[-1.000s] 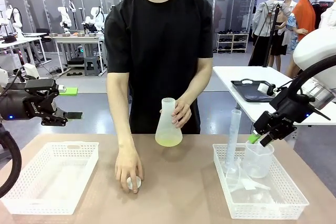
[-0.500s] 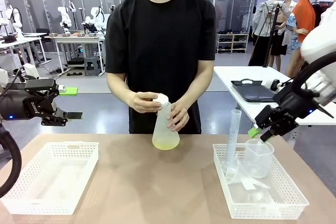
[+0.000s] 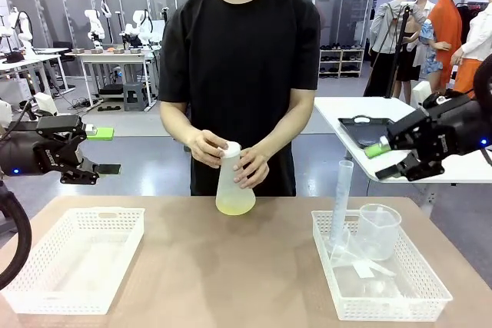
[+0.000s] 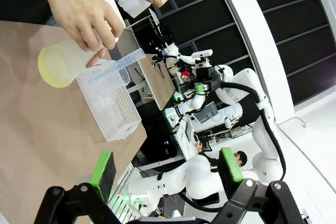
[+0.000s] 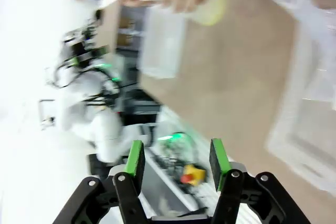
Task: Prepare the solutions needed for the experiment.
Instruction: When the human places the Big flask in the center of the table, pick up the Big flask and place it in the left Organizing basket.
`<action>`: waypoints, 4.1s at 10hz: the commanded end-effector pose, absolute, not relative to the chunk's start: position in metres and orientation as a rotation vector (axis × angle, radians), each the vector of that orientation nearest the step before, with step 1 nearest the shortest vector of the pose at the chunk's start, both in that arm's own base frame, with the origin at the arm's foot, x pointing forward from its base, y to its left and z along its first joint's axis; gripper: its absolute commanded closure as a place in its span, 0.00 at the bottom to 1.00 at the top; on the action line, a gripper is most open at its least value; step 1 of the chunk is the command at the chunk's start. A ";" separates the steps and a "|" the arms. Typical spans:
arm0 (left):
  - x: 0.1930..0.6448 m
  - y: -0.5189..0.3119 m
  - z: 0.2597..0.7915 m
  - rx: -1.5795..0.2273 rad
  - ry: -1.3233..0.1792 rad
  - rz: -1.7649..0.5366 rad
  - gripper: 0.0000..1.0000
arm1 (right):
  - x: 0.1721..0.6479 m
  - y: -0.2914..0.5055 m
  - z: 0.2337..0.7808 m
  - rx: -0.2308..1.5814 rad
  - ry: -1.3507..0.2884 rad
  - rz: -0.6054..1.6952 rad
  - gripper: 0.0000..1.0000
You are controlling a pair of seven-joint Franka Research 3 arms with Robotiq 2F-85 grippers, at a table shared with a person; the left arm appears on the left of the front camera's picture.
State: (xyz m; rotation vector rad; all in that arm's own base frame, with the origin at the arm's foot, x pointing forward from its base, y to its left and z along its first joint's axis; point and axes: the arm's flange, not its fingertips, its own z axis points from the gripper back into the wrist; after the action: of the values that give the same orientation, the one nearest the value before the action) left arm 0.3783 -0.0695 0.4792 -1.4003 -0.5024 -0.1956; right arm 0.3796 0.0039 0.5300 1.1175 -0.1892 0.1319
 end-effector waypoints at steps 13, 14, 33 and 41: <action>0.378 -0.073 0.480 -1.406 -0.502 -0.197 0.00 | 0.368 0.035 0.530 1.493 -0.017 0.116 0.37; 0.378 -0.073 0.480 -1.406 -0.502 -0.197 0.00 | 0.368 0.035 0.530 1.493 -0.017 0.116 0.37; 0.378 -0.073 0.480 -1.406 -0.502 -0.197 0.00 | 0.368 0.035 0.530 1.493 -0.017 0.116 0.37; 0.378 -0.073 0.480 -1.406 -0.502 -0.197 0.00 | 0.368 0.035 0.530 1.493 -0.017 0.116 0.37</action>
State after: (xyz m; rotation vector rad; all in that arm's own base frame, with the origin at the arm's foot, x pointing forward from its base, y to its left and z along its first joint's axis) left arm 0.3783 -0.0695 0.4792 -1.4004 -0.5023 -0.1956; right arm 0.3680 0.0362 0.5302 1.4882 -0.0202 0.1103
